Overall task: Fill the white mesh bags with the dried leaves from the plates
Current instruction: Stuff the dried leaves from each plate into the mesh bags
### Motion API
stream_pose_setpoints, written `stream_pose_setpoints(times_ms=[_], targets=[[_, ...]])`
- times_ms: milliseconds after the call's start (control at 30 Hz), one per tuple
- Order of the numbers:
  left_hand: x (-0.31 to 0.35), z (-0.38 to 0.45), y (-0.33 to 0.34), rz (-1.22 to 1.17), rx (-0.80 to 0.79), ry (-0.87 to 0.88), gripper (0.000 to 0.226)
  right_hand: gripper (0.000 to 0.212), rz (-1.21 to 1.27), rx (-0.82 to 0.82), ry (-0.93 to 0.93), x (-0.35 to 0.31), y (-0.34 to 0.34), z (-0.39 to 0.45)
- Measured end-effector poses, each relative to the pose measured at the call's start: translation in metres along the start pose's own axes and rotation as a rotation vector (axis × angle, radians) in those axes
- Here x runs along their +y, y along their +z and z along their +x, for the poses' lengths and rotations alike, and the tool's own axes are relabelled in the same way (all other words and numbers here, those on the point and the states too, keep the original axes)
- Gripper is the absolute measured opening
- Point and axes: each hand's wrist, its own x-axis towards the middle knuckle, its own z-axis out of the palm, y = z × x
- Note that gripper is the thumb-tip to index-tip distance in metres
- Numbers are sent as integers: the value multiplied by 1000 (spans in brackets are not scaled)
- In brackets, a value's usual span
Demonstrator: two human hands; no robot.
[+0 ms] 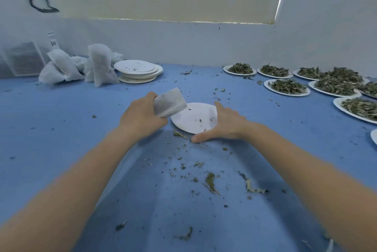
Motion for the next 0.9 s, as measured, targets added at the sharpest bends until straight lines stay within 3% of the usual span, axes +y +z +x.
stream_pose_setpoints(times_ms=[233,467,767,900], targets=[[-6,1,2,-131,35,-163,33,158,117,100,41,-3,3,5],[-14,26,-29,-314,123,-263,38,146,340,309,-53,-43,-16,29],[-54,110,-69,-514,249,-473,54,130,500,338,-153,-138,-31,134],[-93,164,-55,-466,336,-602,43,134,493,307,-98,-165,-22,203]])
